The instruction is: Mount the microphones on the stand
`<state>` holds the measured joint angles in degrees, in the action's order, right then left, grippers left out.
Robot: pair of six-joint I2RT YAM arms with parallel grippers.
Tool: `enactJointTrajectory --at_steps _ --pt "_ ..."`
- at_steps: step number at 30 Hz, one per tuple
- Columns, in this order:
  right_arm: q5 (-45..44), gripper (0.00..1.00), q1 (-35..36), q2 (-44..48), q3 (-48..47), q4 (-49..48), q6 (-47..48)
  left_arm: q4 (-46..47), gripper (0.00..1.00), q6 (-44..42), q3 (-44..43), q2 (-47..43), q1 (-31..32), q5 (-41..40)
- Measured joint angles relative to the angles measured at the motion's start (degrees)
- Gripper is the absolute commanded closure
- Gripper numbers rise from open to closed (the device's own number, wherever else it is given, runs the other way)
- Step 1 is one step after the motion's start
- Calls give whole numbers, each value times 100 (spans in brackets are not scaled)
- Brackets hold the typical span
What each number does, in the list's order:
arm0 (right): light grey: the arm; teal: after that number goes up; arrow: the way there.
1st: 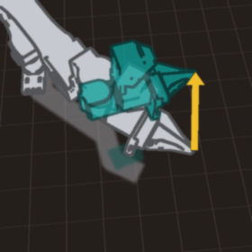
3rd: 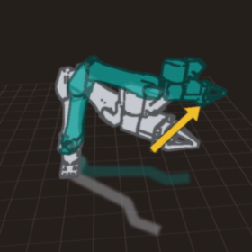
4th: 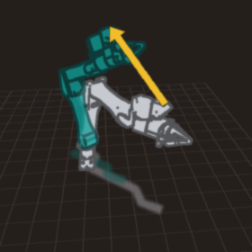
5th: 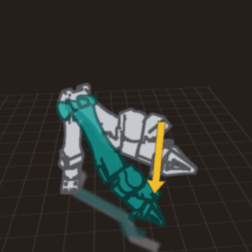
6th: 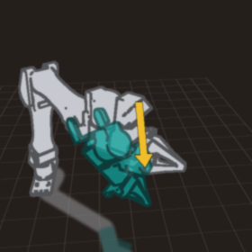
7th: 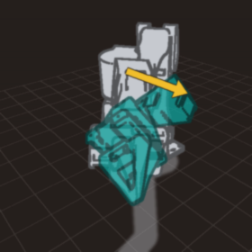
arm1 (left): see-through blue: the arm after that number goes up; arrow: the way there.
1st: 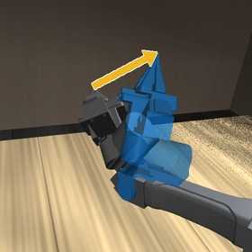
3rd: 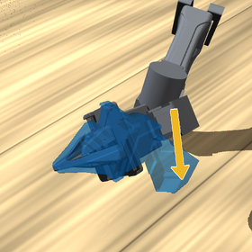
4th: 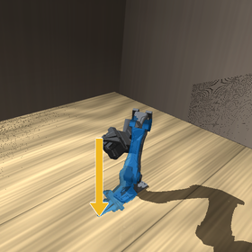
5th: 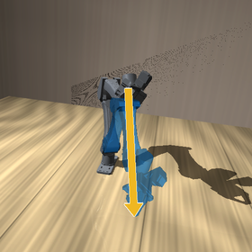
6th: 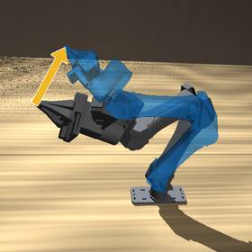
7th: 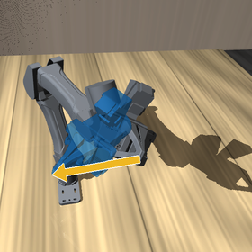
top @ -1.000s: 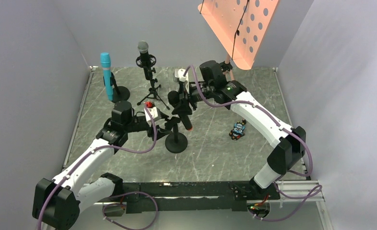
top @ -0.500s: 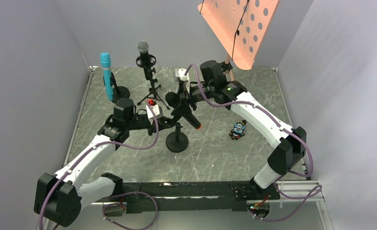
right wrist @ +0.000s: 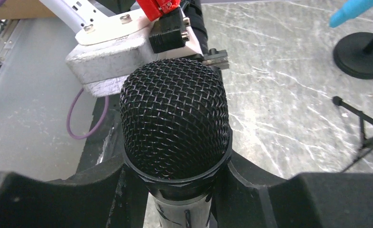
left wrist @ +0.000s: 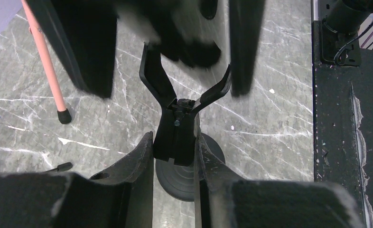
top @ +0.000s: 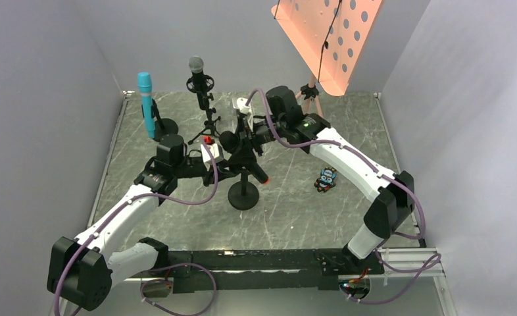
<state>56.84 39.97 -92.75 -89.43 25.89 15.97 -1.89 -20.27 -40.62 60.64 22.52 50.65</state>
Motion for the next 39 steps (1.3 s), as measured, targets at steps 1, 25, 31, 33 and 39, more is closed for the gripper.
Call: enactJointTrajectory --at_steps 1,25,31,33,39 --pt "20 99 46 -44 -4 -28 -20 0 96 0 0 0 0 0" --pt "-96 84 293 -400 127 -205 151 118 23 160 87 -131 -4 -127" --pt "-98 50 299 -400 133 -205 186 389 2 264 376 -560 -4 -367" --pt "-101 30 299 -387 151 -205 195 428 1 280 424 -704 -4 -444" --pt "-186 0 267 -179 328 -133 251 389 1 299 431 -1003 -7 -621"
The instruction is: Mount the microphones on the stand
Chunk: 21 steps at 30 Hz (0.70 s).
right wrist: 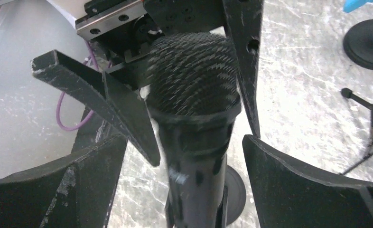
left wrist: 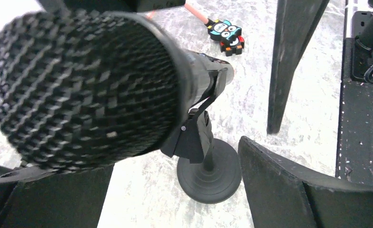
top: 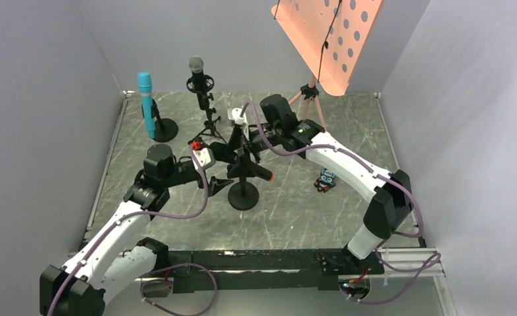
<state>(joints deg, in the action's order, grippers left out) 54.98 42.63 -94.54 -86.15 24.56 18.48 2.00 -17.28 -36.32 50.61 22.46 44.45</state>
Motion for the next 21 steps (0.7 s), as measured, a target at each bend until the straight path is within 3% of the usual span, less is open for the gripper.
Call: enactJointTrajectory --at_steps 10,17,21 --pt "-74 0 -343 874 151 289 483 -87 1 413 527 -1233 0 -914" --pt "310 0 -785 1672 684 901 1519 153 1 1823 1268 -2004 0 -1558" --pt "656 0 -1115 2166 1443 1228 2087 833 1 2761 2332 -2503 94 -1808"
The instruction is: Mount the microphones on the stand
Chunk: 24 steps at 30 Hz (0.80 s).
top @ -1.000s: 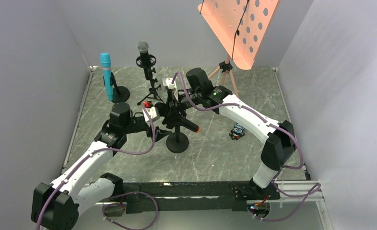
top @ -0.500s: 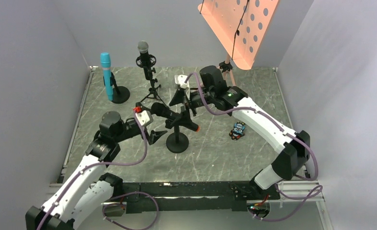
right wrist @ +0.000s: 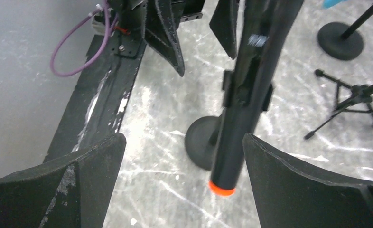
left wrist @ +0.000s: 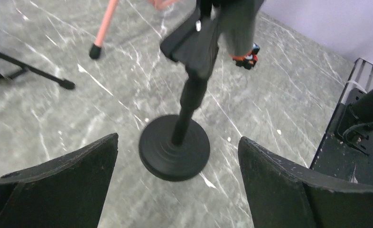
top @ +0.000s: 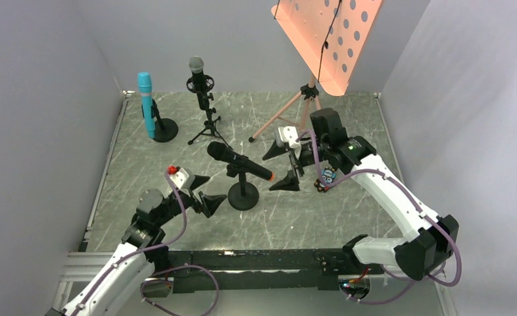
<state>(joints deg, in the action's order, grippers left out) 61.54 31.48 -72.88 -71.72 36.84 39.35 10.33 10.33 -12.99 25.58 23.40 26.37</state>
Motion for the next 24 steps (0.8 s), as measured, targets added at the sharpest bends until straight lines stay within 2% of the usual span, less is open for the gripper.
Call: enactJointTrajectory --at_steps 3,6,11,19,24 --pt "278 0 -269 227 496 177 315 389 1 262 625 -234 310 -310" --pt "439 0 -533 293 772 151 428 632 1 195 706 -24 651 -610" --pt "516 0 -791 317 1158 -7 522 632 1 -490 162 627 909 -942" --pt "640 0 -822 315 1467 -470 404 743 1 -1738 -363 776 916 -929" --pt "804 0 -826 302 1537 -702 308 44 1 -2634 -986 1008 914 -671"
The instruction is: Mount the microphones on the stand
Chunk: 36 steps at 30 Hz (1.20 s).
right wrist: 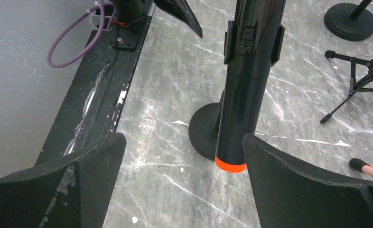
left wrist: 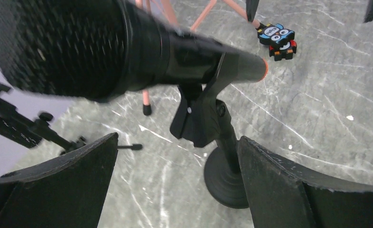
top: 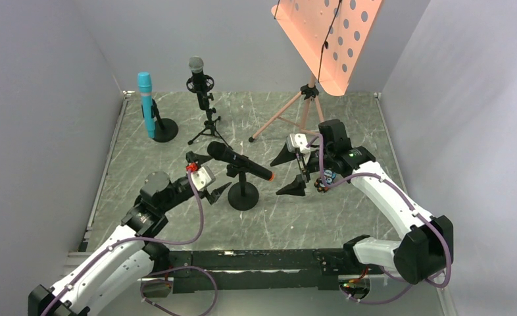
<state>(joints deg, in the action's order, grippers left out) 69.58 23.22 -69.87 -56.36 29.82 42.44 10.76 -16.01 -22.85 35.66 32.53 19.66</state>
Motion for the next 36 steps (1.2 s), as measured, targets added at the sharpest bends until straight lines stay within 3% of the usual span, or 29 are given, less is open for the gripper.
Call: enactJointTrajectory --at_steps 6,10,13,20,27,36 --pt "4 0 0 -52 35 -37 2 -282 1 -503 -525 140 -468 798" --pt "7 0 0 -52 90 -66 -2 188 1 122 -343 372 -743 1226" --pt "15 0 0 -52 151 -227 -111 903 1 859 254 299 -756 1346" --pt "-398 1 282 -181 101 -1045 -1285 1755 1 2149 1661 -719 -756 1023" --pt "-1097 1 1193 -1058 -1104 -885 -1488 1720 1 2638 1777 -1386 -756 640" --pt "-1471 5 1386 -1980 -2002 -254 -1241 1178 1 2846 1742 -1727 -756 501"
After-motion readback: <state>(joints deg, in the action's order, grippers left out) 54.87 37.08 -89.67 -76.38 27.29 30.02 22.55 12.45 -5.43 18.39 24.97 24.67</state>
